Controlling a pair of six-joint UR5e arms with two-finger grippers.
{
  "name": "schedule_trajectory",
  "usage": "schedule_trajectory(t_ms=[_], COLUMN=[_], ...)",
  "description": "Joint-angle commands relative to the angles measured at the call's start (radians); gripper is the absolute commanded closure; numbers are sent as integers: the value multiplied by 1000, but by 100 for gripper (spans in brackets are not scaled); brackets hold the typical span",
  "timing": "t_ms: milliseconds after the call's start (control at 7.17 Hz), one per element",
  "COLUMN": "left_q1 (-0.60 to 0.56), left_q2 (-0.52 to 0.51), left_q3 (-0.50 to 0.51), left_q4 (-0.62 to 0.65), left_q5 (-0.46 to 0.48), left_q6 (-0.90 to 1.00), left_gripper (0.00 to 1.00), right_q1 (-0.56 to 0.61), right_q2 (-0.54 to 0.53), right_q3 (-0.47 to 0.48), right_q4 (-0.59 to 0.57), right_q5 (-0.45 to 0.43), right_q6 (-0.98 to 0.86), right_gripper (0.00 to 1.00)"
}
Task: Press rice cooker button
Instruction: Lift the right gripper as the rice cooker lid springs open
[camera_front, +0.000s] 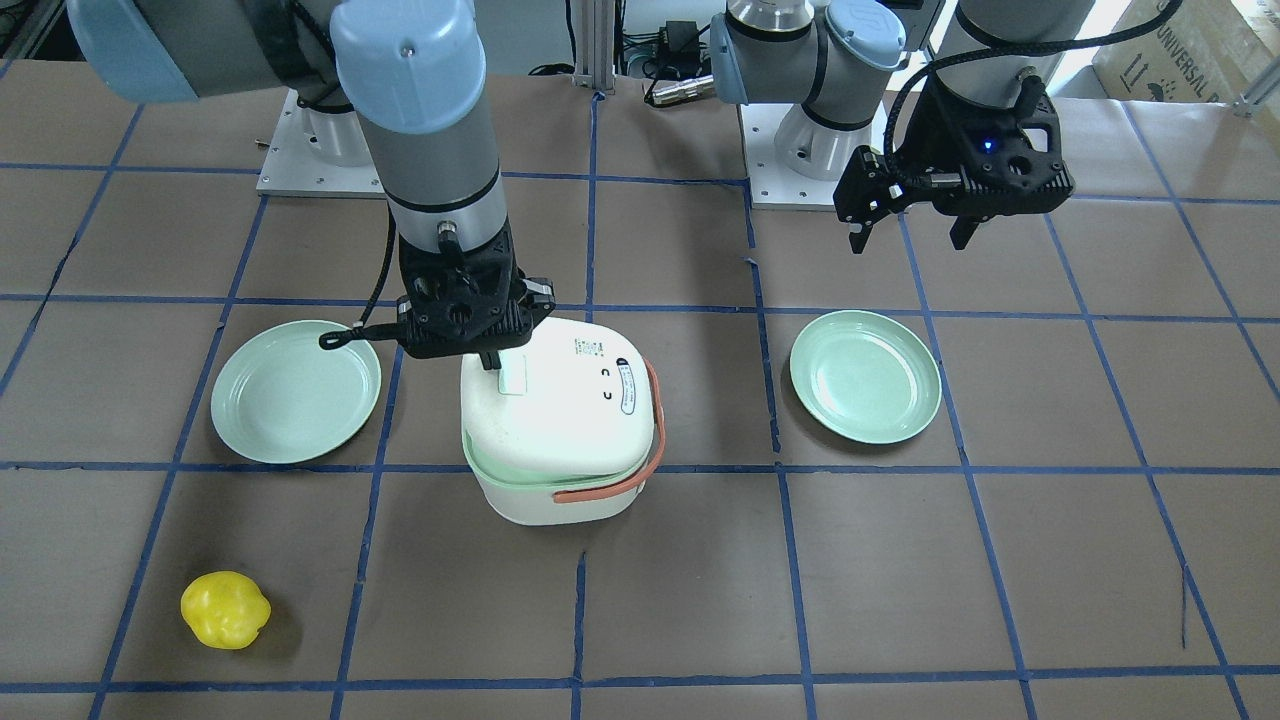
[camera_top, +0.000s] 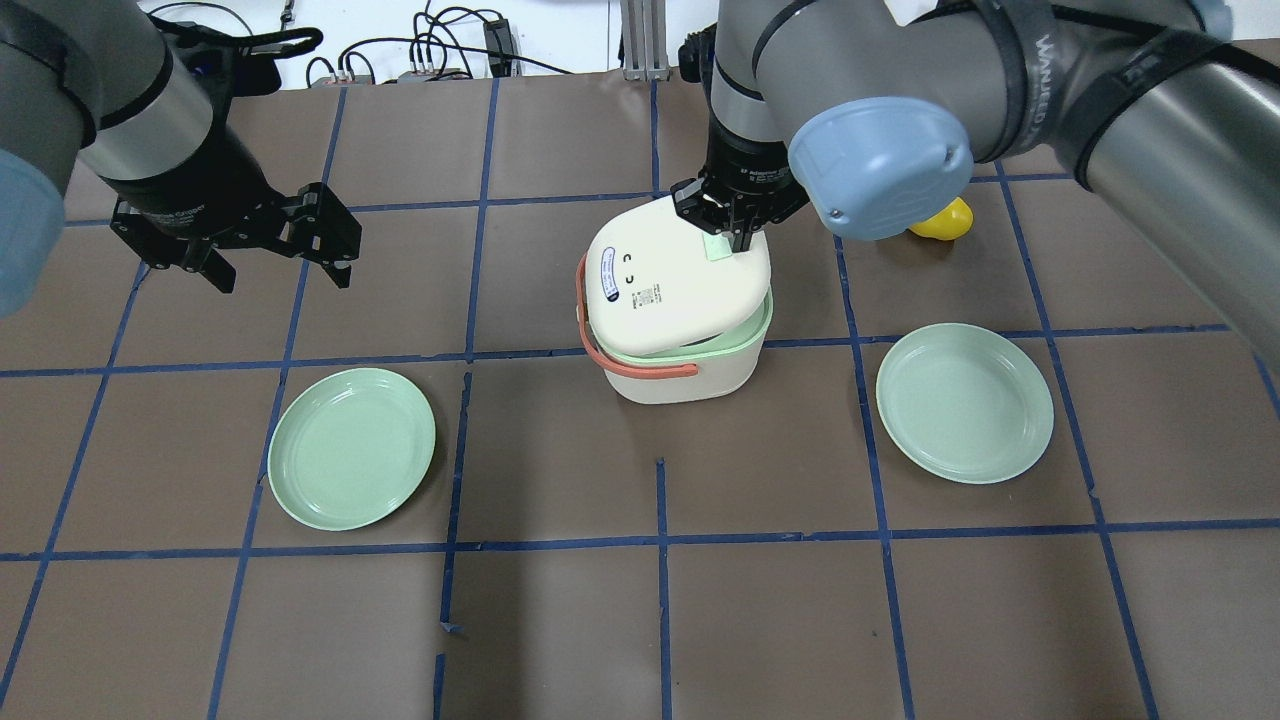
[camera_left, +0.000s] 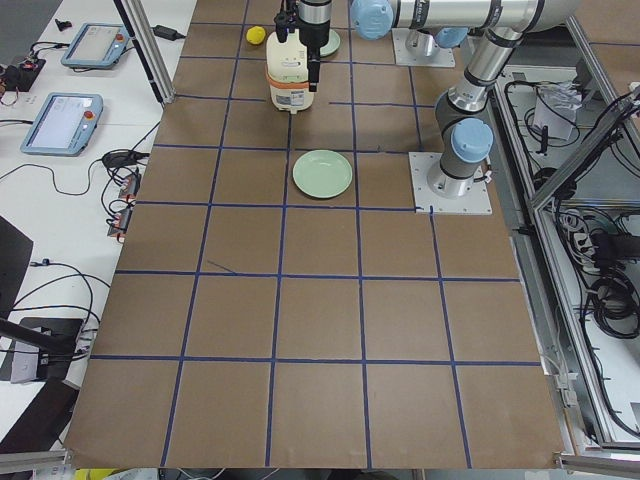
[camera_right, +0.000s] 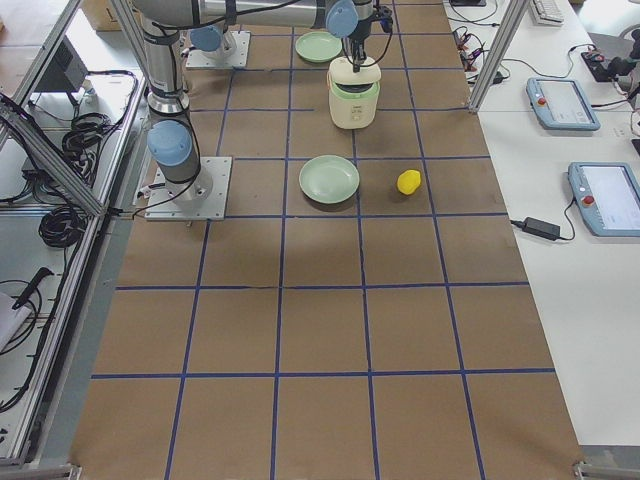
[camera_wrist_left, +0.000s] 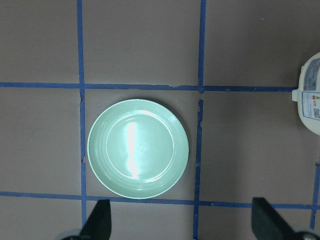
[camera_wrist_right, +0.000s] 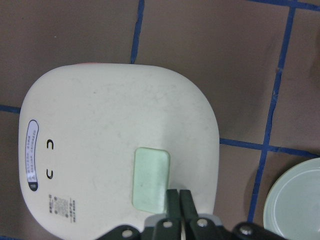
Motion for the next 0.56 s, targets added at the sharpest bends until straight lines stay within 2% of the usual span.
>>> schedule_trajectory(t_ms=[0,279,419], left_q1=[0,0,0], left_q2=[0,0,0], left_q3=[0,0,0], left_q4=[0,-2,0], left_q5=[0,0,0], left_q6=[0,0,0], left_gripper=[0,0,0], right_q1=[0,-15,-35], right_q2=[-54,-94,-98], right_q3=[-45,-45,-46], right_q4=[41,43,43], right_q5=[-13,-27,-69], right_q6=[5,-10,-11], right_gripper=[0,0,0])
